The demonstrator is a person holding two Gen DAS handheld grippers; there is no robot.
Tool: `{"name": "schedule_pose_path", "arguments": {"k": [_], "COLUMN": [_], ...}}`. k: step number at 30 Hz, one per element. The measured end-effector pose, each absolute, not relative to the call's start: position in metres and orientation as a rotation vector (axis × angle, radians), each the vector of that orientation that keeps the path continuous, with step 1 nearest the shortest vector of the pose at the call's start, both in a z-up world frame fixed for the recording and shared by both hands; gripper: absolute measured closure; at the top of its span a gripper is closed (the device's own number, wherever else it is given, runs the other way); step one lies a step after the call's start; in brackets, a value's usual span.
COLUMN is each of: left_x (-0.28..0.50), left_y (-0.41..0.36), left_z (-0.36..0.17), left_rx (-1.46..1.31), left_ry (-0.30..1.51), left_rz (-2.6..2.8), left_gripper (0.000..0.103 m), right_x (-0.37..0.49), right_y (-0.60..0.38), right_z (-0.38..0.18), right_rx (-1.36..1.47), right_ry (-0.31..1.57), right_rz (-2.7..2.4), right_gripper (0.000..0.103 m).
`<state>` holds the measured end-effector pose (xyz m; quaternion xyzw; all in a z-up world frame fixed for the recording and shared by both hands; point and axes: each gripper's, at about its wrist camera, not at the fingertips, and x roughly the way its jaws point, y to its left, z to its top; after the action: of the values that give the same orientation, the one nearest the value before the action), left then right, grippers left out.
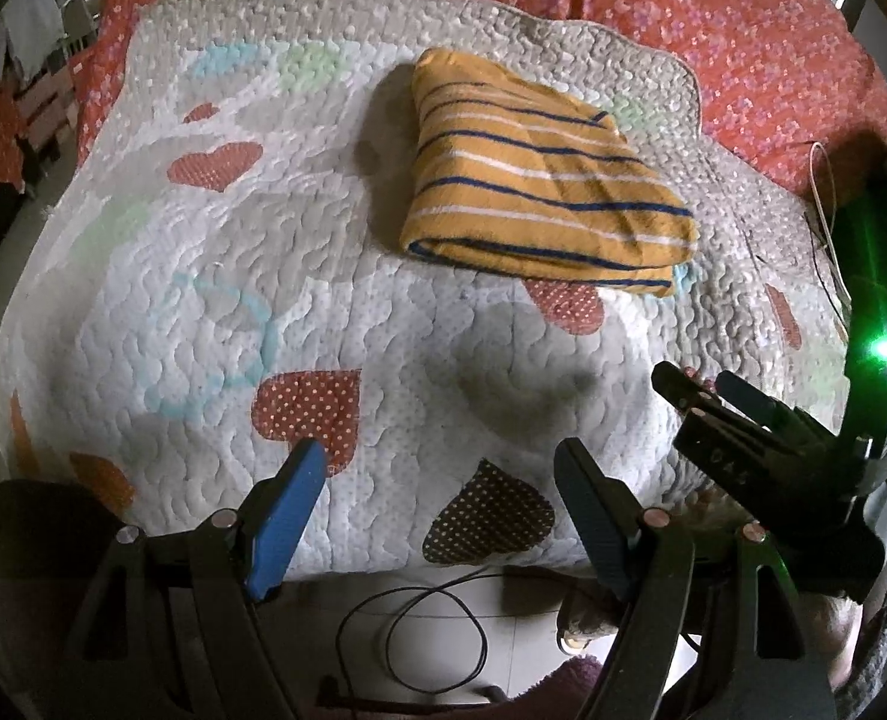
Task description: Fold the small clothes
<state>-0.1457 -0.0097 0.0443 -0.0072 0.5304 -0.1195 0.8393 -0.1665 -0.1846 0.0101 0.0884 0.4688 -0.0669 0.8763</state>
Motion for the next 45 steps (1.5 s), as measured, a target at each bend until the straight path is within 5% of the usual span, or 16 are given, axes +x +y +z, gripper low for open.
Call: {"name": "schedule_pose_path", "arguments": {"k": [45], "left_x": [-0.121], "left_y": [-0.006], "left_z": [0.011], "left_rx": [0.043], "left_ry": [1.091], "left_rz": [-0.169], "left_gripper": [0.025], "right_x": [-0.152], "right_y": [-0.167], "right_z": [-0.002], "right_rx": [0.100], "right_ry": [0.998], "right_rz": [-0.118], "right_gripper": [0.033]}}
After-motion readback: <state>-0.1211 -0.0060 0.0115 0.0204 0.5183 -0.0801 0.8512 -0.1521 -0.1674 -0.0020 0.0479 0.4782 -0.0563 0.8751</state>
